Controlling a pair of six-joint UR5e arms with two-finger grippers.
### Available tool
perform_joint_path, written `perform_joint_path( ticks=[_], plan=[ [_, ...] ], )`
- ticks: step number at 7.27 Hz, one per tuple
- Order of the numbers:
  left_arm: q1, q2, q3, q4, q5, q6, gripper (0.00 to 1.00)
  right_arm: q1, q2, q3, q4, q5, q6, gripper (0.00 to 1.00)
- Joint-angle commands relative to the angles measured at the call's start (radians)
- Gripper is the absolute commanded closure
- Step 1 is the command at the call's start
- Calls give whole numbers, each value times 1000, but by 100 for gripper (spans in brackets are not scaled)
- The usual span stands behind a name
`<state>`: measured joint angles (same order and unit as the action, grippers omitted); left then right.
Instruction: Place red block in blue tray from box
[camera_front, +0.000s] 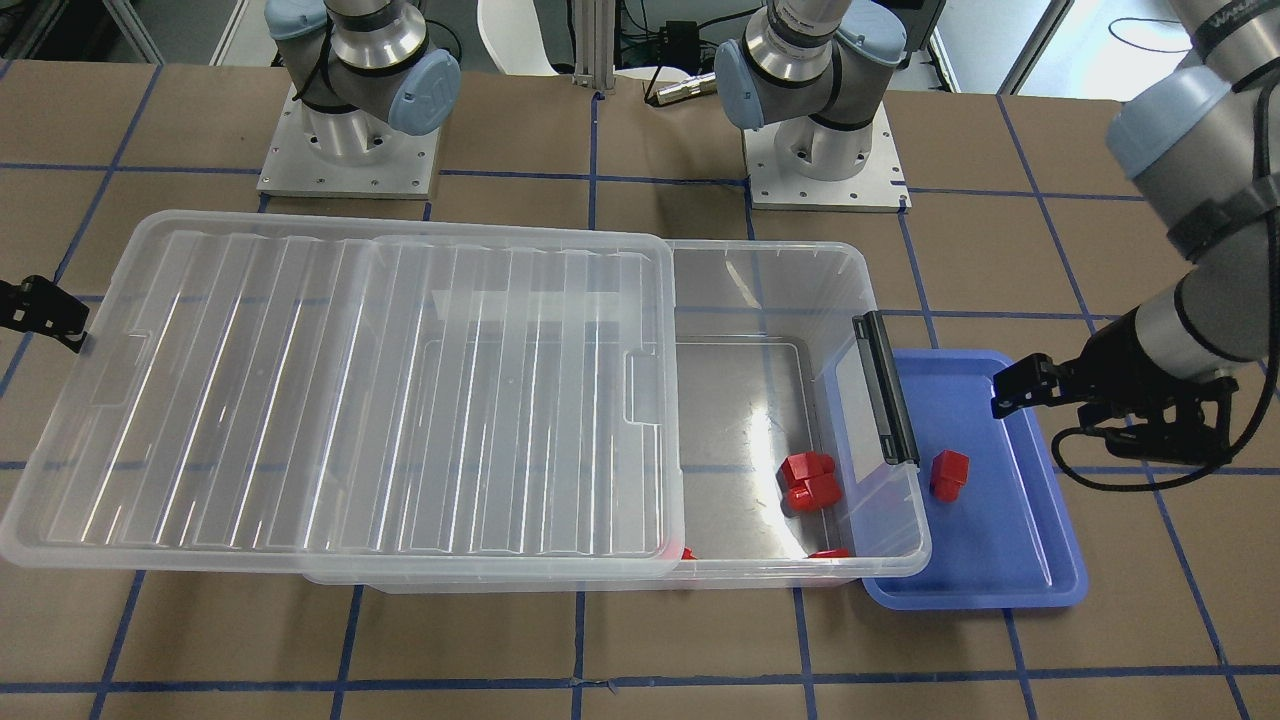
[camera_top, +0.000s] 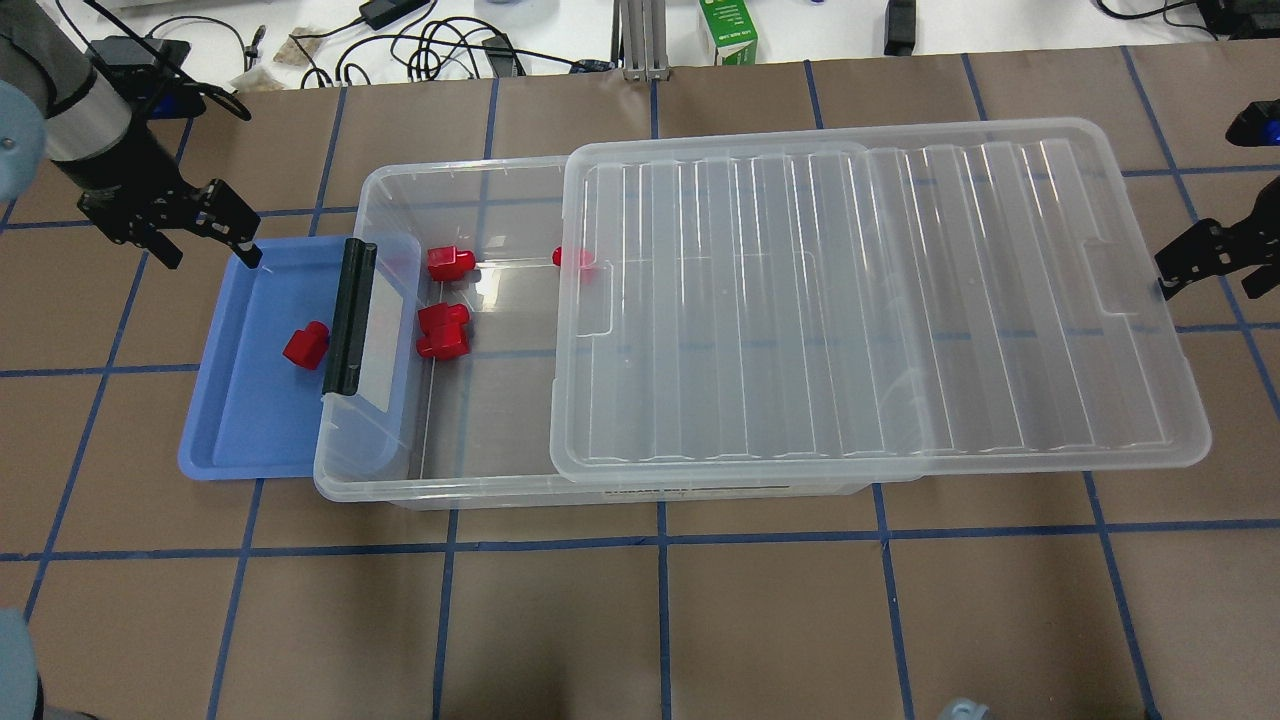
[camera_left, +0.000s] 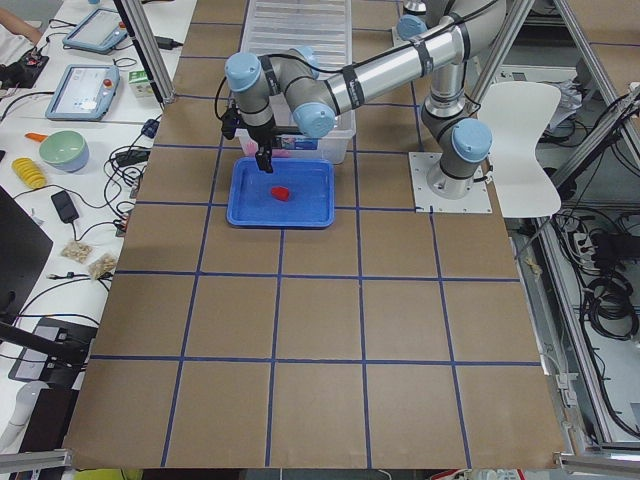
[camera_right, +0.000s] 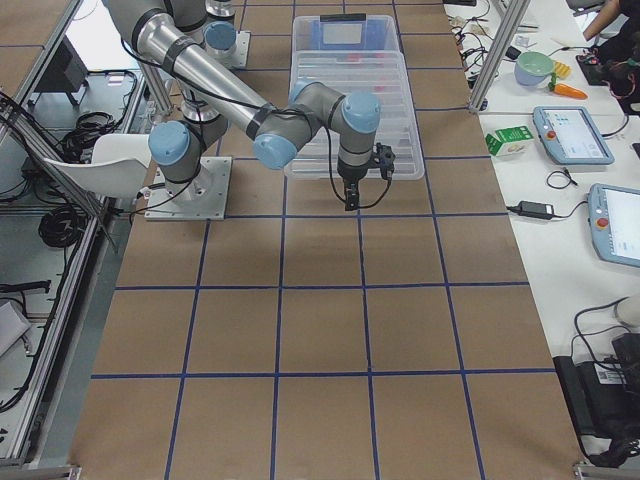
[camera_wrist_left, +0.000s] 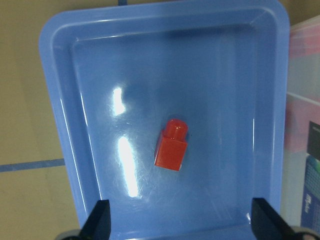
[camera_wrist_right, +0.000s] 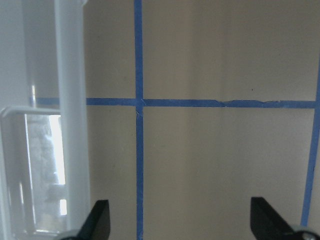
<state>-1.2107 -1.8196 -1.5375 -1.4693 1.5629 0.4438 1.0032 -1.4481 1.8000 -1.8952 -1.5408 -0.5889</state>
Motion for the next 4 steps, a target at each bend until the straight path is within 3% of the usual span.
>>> perform_joint_path(
  ticks=[1,4],
  plan=[
    [-12,92,34,-80,2,-7,0,49,0,2,-1,-1,46,0],
    [-68,190,31,-149,5,-97,0,121,0,13,-2,-1,118,0]
  ],
)
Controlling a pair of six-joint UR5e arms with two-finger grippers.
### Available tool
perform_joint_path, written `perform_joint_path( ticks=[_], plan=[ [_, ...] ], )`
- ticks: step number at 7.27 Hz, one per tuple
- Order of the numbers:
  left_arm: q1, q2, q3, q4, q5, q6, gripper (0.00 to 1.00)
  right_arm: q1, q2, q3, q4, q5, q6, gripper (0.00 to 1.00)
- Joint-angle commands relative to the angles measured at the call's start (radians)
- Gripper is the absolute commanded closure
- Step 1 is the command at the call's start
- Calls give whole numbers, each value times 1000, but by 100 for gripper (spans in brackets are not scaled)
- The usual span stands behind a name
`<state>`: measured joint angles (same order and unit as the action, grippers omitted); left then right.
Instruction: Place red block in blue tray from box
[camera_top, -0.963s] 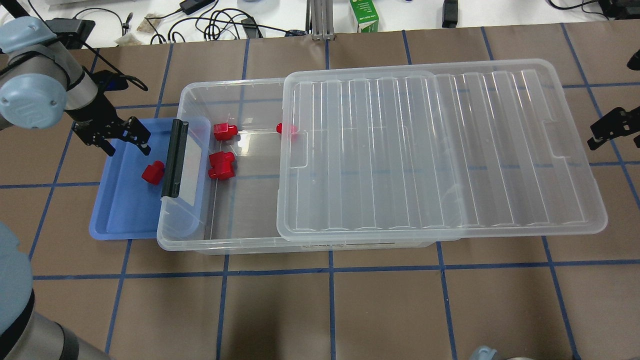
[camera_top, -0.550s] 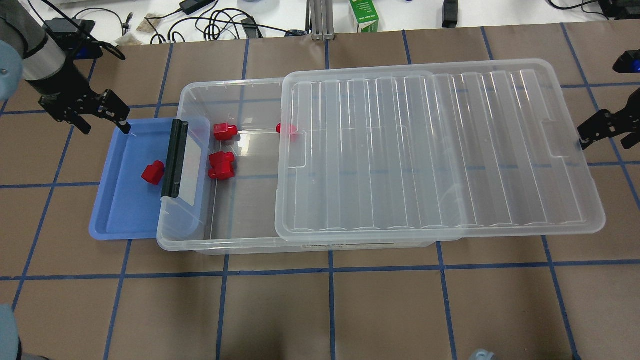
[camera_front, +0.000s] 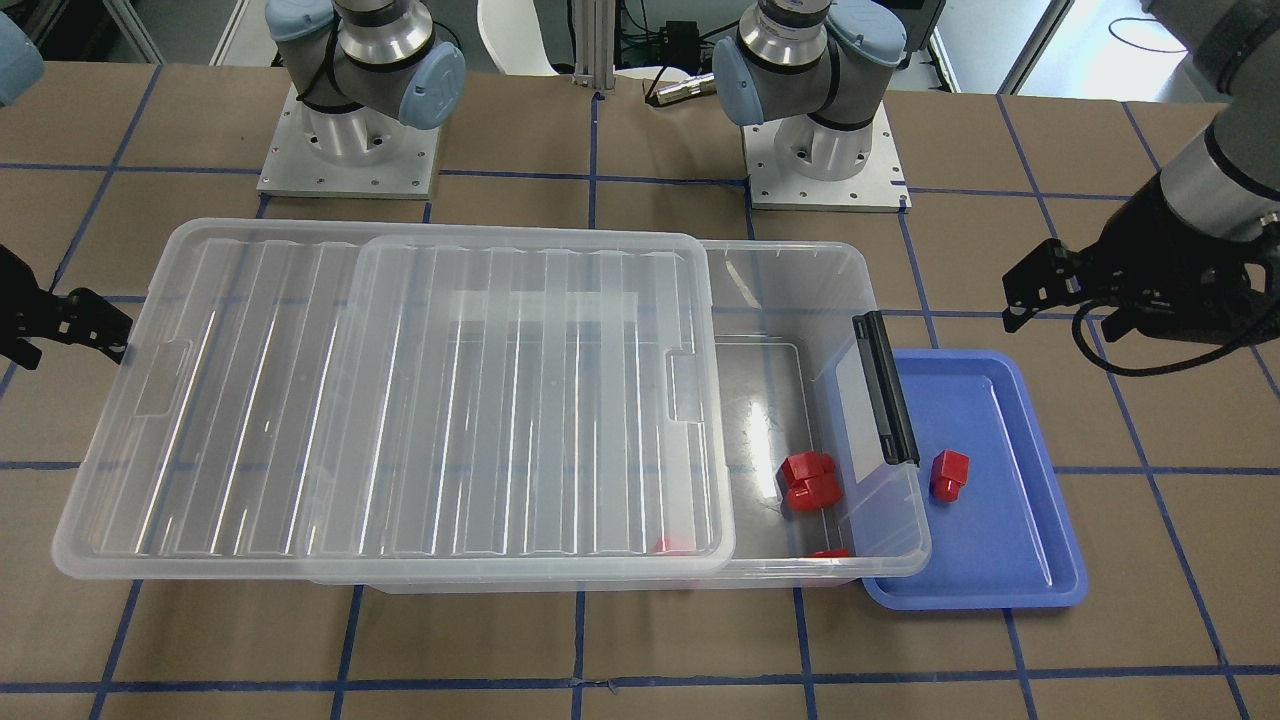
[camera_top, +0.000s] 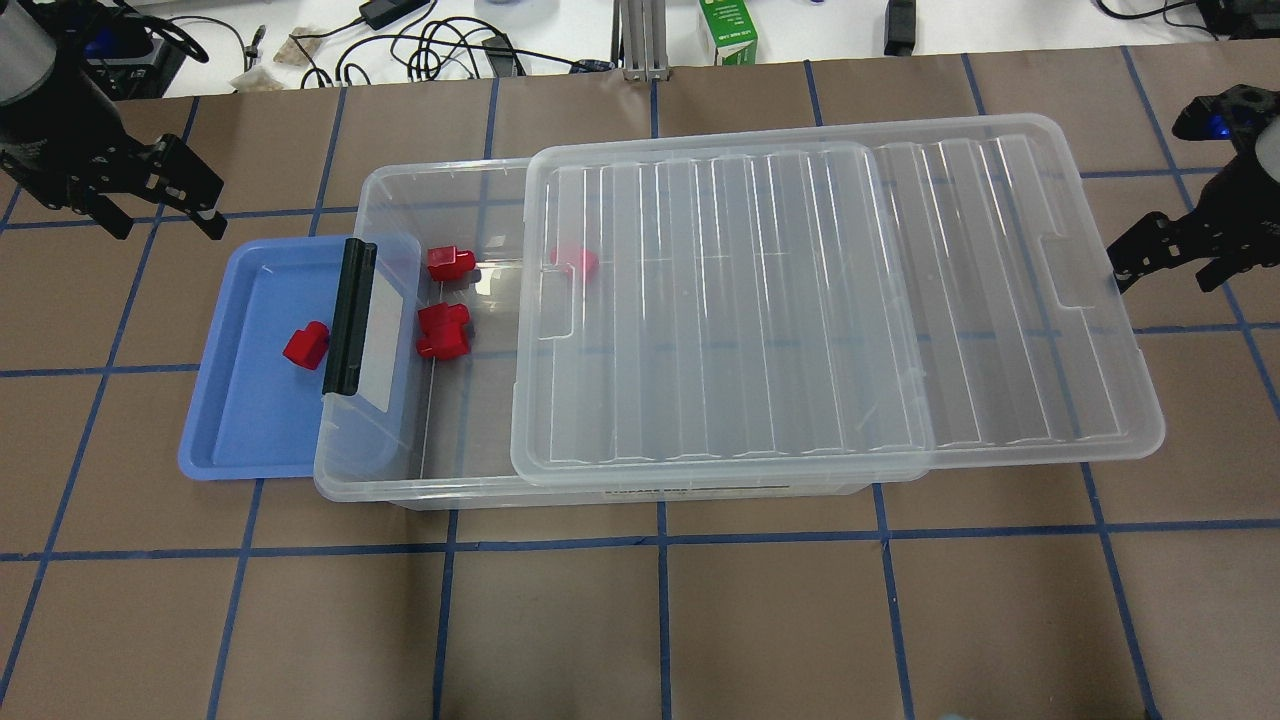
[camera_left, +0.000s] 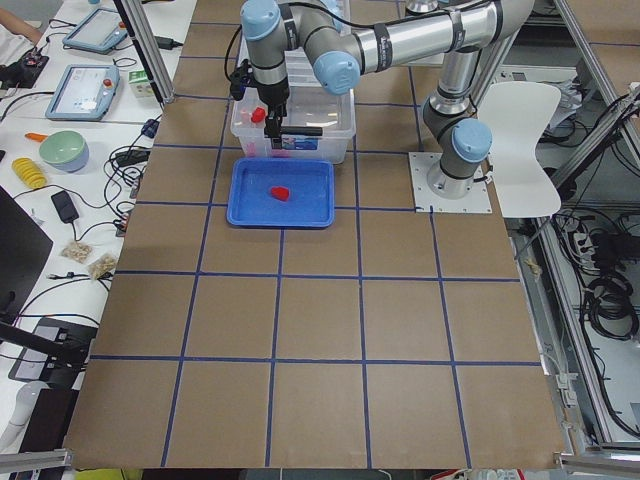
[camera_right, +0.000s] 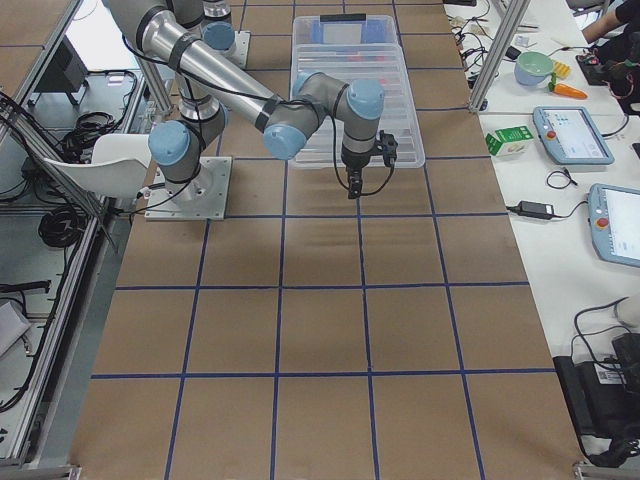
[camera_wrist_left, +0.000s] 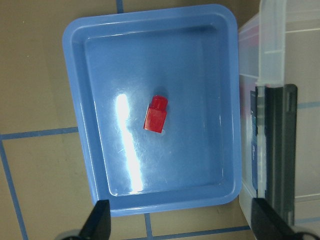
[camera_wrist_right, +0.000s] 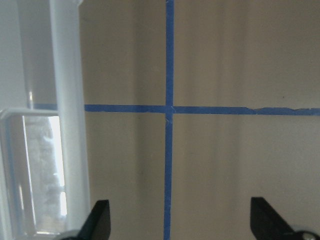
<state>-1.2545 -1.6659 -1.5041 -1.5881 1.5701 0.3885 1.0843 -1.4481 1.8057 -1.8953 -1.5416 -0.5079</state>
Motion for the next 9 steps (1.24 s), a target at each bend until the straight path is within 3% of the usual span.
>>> perform_joint_path(
  ticks=[1,9],
  plan=[
    [-72,57,-2,-58,4,-87,0,66,-3,14,-11,1,78,0],
    [-111,136,-1,-90,-19,-132,0,285,2,14,-53,0,244,0]
  ],
)
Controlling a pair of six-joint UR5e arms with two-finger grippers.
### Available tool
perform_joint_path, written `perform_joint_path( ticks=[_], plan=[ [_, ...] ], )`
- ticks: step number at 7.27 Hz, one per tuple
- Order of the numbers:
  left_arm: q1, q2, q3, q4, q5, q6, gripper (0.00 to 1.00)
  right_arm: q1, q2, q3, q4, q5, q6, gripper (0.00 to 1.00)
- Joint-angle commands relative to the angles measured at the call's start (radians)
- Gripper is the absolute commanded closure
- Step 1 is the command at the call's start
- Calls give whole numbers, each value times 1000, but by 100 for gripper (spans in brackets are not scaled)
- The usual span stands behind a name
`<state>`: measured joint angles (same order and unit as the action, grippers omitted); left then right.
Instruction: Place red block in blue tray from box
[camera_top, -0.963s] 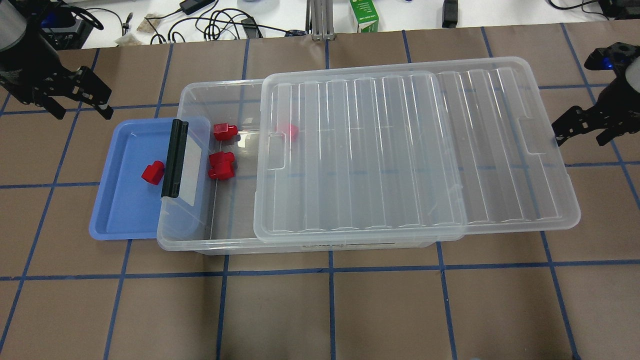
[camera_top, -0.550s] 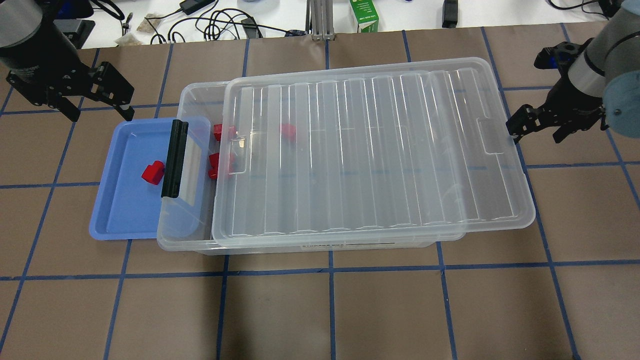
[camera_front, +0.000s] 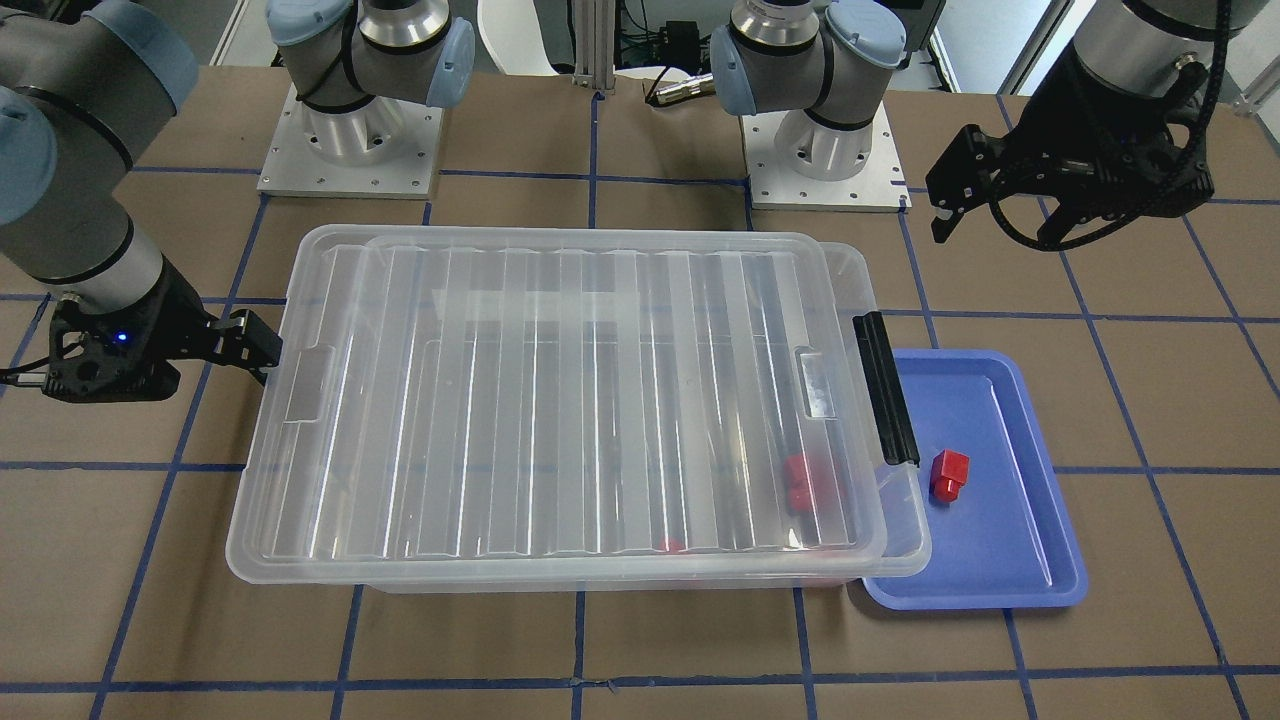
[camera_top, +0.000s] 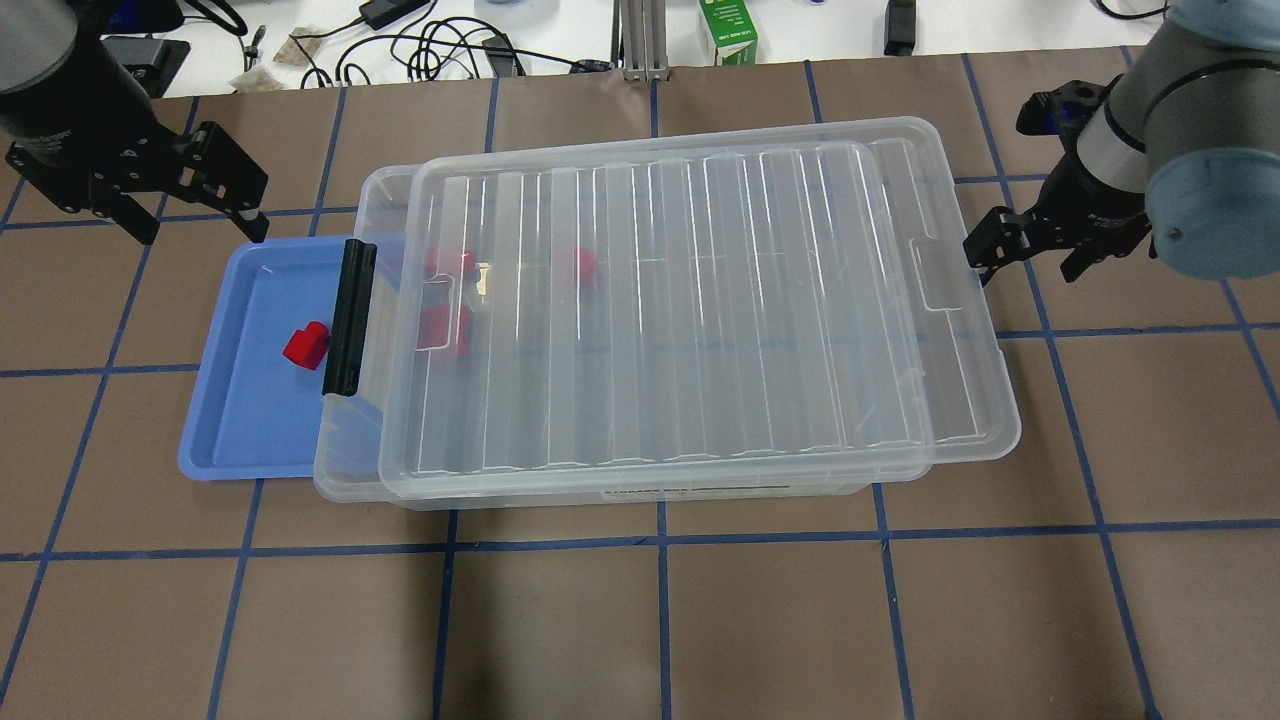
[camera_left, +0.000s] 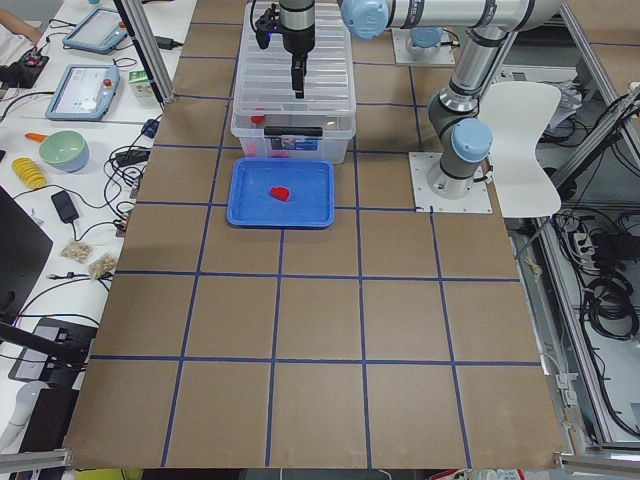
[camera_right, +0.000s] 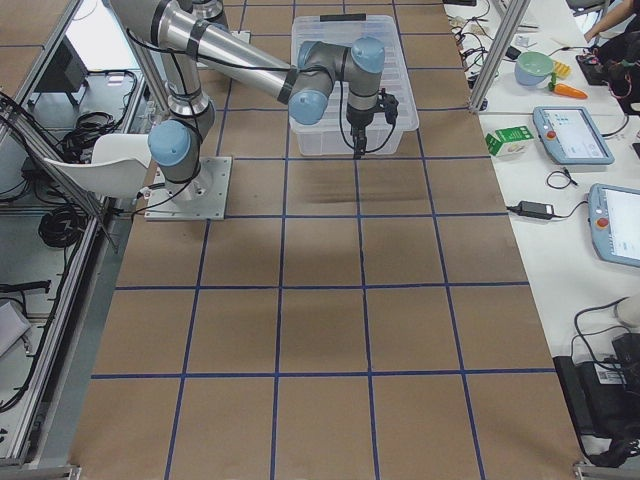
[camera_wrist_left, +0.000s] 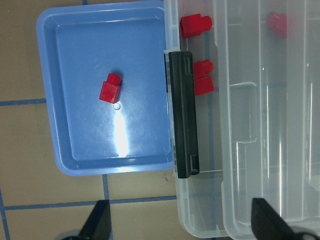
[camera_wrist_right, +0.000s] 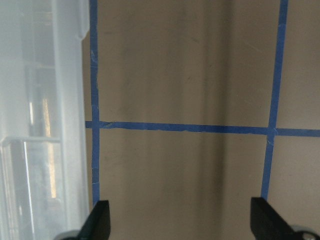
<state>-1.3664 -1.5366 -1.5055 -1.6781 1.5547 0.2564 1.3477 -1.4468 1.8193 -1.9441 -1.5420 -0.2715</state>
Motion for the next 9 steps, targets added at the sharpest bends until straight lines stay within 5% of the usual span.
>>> perform_joint_path(
  ticks=[1,6,9],
  plan=[
    [0,7,-10,0,-37,0,0,40,0,0,-7,0,9,0],
    [-11,48,-56,-15,-18,0,0,31,2,-53,-21,-10,2,0],
    [-176,85,-122,0,59,-135,0,33,-119,-179,207,-15,14,0]
  ],
)
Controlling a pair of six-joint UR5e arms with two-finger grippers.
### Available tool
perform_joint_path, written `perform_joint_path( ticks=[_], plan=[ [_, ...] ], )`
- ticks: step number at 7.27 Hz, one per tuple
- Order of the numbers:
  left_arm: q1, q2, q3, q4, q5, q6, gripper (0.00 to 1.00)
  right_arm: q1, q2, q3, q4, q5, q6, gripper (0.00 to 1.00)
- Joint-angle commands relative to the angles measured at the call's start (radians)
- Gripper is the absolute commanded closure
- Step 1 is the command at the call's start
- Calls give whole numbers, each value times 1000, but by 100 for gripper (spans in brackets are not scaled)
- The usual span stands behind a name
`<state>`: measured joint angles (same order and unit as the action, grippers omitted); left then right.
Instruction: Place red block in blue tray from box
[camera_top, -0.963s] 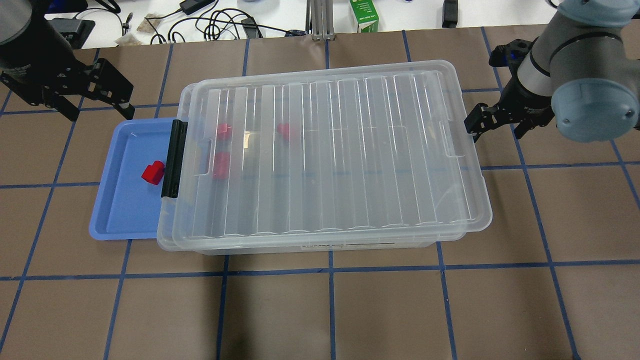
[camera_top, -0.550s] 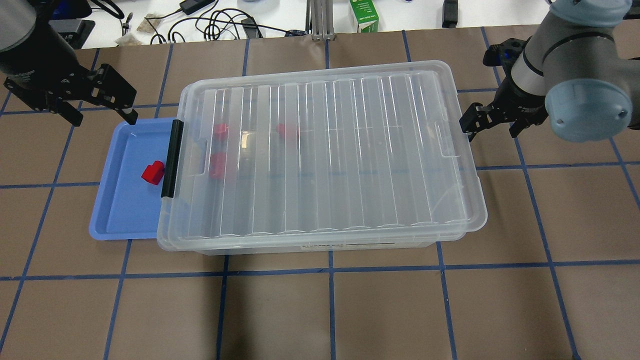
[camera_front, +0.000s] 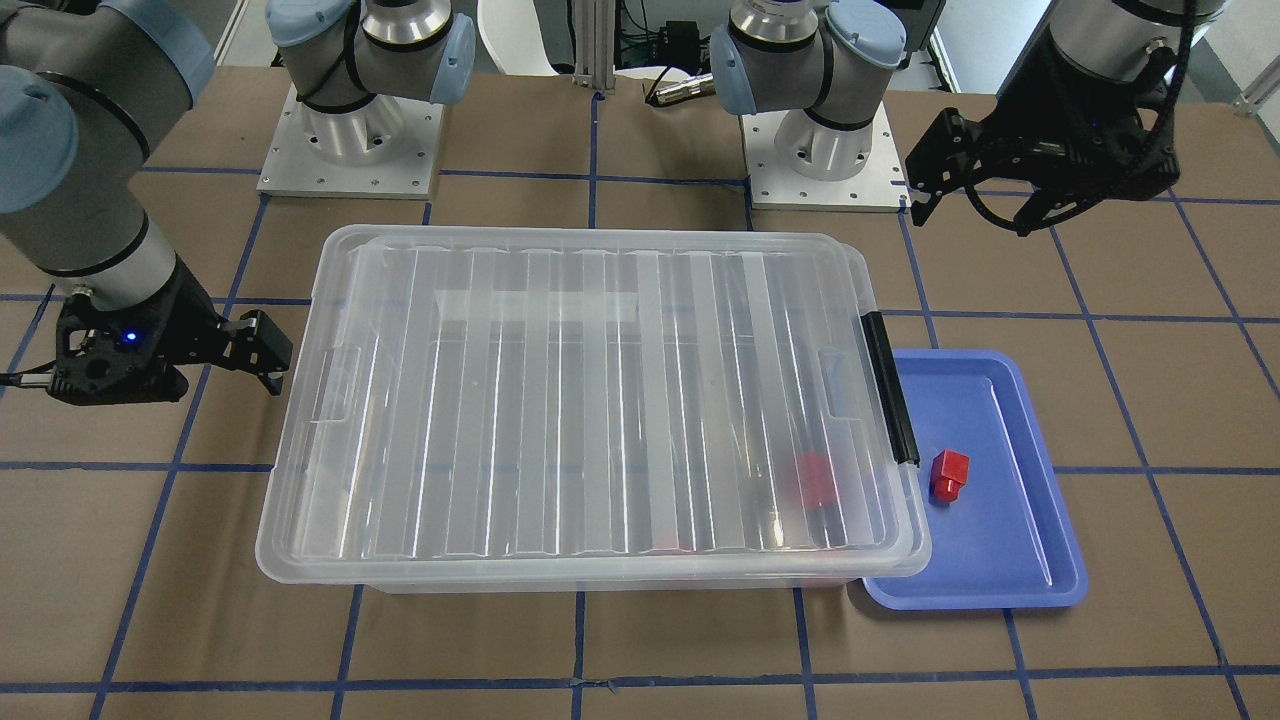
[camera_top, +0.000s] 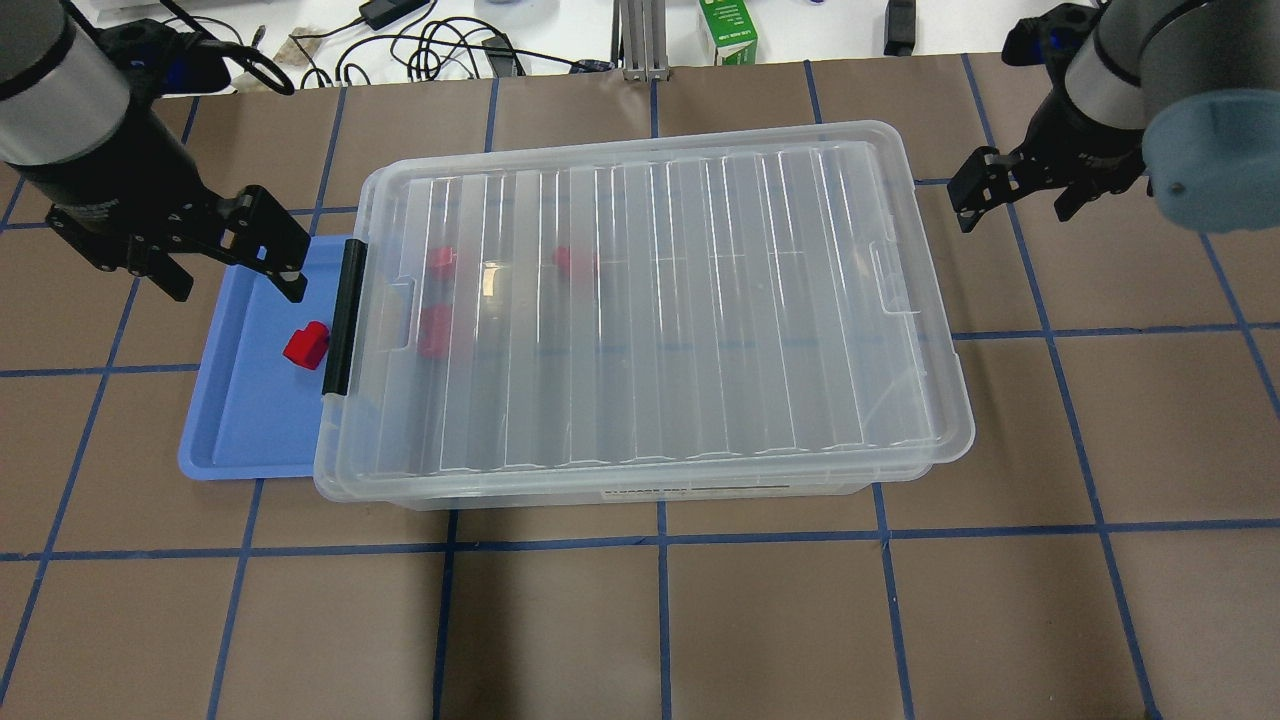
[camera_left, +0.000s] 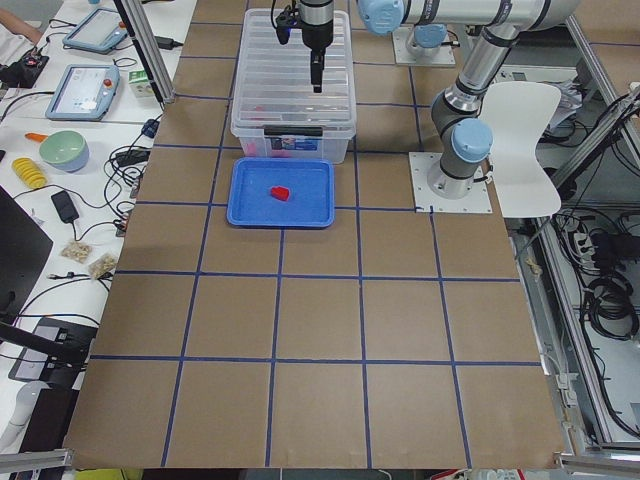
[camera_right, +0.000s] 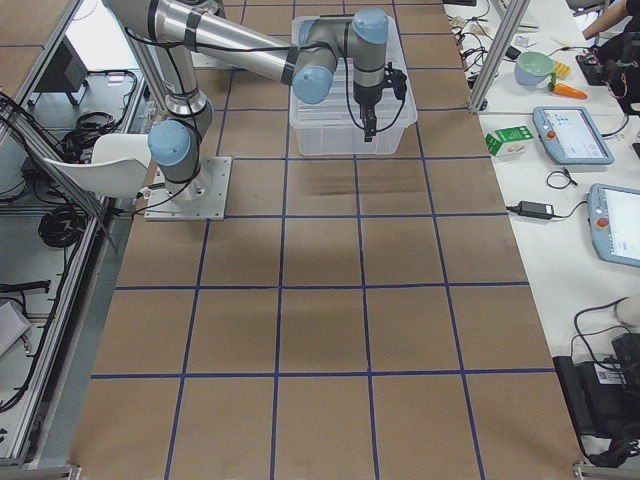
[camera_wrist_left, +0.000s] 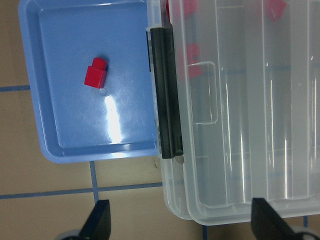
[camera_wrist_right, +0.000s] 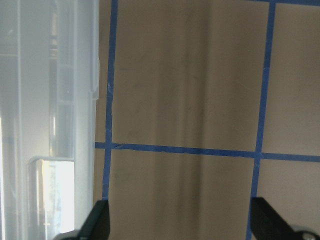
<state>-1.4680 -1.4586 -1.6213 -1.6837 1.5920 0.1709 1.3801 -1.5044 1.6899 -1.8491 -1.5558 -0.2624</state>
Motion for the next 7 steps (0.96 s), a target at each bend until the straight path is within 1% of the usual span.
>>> perform_joint_path(
  ticks=[1,2,3,4,5,6,7],
  plan=[
    [-98,-14,4,6,40,-89,0,2,-112,-76,186,5,6,0],
    [-103,-14,17,4,23,-135,0,5,-144,-81,215,3,8,0],
    [-110,-3,20,-1,26,-136,0,14,-160,-67,223,2,31,0],
    [-114,-2,21,-1,29,-134,0,64,-162,-68,222,11,125,0],
    [-117,12,20,-5,29,-134,0,161,-157,-75,214,-7,203,0],
    [-118,6,20,-5,31,-134,0,203,-154,-85,211,-4,209,0],
    [-121,3,17,-7,31,-134,0,206,-155,-87,217,-4,209,0]
  ],
)
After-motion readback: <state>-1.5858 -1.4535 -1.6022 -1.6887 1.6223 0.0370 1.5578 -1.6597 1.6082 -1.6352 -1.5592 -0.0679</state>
